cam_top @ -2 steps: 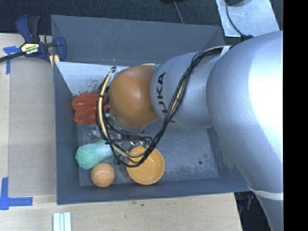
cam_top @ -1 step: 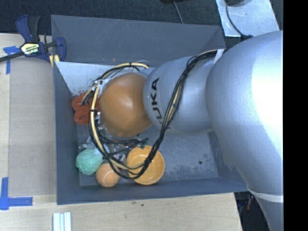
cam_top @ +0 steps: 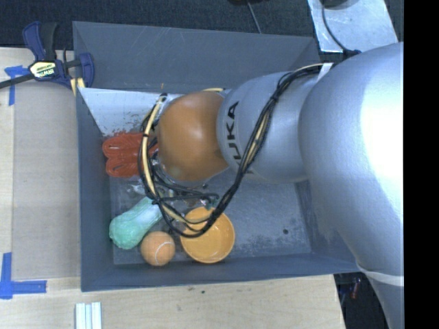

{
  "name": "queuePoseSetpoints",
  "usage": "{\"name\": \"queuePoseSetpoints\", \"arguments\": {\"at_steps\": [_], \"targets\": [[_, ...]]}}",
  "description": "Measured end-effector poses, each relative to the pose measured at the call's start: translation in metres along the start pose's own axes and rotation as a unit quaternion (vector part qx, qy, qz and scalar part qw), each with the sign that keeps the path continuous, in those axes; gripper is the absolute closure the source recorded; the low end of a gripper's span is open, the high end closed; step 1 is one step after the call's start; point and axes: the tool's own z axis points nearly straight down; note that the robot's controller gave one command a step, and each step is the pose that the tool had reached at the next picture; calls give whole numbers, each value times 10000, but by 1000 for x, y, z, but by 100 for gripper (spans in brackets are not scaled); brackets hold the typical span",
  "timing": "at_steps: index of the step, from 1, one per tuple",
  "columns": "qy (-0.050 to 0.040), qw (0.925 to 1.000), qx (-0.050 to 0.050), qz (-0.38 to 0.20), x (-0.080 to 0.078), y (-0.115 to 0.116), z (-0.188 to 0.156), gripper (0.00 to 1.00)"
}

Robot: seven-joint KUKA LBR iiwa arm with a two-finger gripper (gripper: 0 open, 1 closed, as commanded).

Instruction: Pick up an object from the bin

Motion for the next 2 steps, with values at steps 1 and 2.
{"name": "queuePoseSetpoints", "arguments": {"at_steps": [1, 2], "targets": [[-59, 9826, 16, -1859, -5, 43, 7, 0], [-23, 9999, 7, -101, -2, 11, 7, 100]]}}
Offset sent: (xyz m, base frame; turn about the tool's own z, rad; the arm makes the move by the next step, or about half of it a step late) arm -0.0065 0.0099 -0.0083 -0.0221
